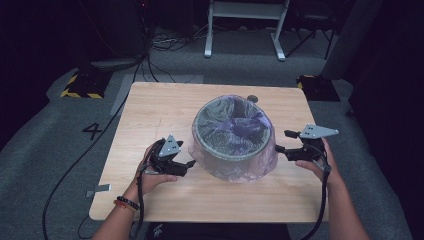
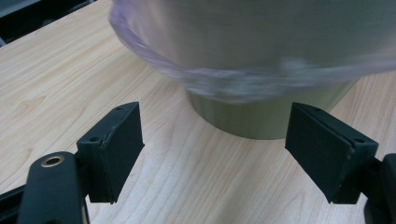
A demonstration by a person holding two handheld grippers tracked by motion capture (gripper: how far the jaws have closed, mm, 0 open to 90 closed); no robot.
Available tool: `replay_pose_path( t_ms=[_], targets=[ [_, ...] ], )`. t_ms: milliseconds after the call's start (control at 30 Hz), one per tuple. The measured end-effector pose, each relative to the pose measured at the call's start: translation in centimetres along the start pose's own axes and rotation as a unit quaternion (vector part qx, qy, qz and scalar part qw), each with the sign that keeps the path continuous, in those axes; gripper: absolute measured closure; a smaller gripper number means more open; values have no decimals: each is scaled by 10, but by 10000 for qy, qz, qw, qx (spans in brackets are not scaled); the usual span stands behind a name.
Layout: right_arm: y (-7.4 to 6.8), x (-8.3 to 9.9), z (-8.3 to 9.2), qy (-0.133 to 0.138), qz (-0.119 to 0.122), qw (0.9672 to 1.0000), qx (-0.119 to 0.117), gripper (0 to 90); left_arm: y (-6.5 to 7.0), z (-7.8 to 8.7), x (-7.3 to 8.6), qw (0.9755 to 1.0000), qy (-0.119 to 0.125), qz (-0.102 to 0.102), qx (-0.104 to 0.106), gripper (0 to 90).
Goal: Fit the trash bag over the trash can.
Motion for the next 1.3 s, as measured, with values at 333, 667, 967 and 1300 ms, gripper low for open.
replay_pose_path(
  t_ms=[333, 667, 967, 1300],
  targets=[
    [-28, 9, 11, 218, 374, 9990, -73, 266, 10, -8, -23, 9989, 434, -151, 108, 226],
    [-50, 4, -11, 456, 365, 9967, -559, 693, 23, -8, -30, 9955, 545, -646, 437, 770],
    [-60, 12, -21, 344, 474, 9948, -832, 900, 17, -8, -18, 9959, 503, -462, 593, 900],
    [-52, 35, -39, -101, 299, 9967, -743, 900, 9, -26, 7, 9981, -154, -372, 475, 900]
  ],
)
Point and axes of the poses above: each handheld gripper's, and its own axes: z roughly backward along the jaws, x roughly out of its underside, y roughly to its right, the point moved 5 cm from there along -z, roughly forward along the jaws, and after that the axes turned 9 degrees about x, right-handed, at the moved point
